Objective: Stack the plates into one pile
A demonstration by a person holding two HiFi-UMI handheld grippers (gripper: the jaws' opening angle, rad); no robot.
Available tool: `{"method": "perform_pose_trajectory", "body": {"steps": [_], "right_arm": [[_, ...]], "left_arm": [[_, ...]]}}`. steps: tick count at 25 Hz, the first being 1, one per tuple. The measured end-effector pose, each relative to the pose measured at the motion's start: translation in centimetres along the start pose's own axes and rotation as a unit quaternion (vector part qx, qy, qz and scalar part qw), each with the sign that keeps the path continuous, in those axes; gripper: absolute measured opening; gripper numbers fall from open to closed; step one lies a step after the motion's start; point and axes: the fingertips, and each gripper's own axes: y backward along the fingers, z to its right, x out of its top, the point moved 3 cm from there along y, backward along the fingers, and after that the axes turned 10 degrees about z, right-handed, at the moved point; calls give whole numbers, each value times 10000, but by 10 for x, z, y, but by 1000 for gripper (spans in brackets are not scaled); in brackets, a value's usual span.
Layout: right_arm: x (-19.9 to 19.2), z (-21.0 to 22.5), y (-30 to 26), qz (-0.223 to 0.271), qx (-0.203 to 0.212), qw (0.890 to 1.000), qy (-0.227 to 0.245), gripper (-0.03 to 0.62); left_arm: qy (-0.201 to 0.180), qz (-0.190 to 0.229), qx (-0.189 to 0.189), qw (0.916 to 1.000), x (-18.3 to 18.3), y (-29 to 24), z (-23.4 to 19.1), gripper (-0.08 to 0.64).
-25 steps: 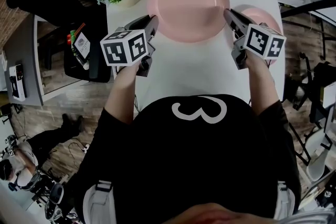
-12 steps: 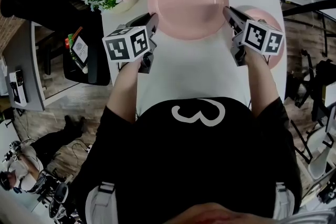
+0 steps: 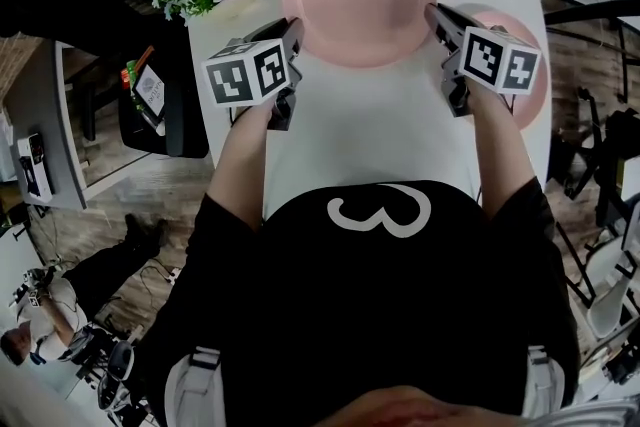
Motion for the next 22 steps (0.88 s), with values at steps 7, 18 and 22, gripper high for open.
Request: {"method": "perform_pose_trajectory", "body": {"steps": [7, 18, 22], "right_arm": [[-3, 6, -12, -90, -89, 9999, 9, 55], [-11, 15, -29, -267, -339, 9990, 103, 55], [-10, 16, -29, -305, -382, 9987, 109, 55]], "left_arm": [[114, -39, -11, 9999, -1, -12, -6, 75], [277, -225, -66, 9993, -13, -30, -20, 75], [224, -258, -54, 9994, -15, -31, -19, 75]]}}
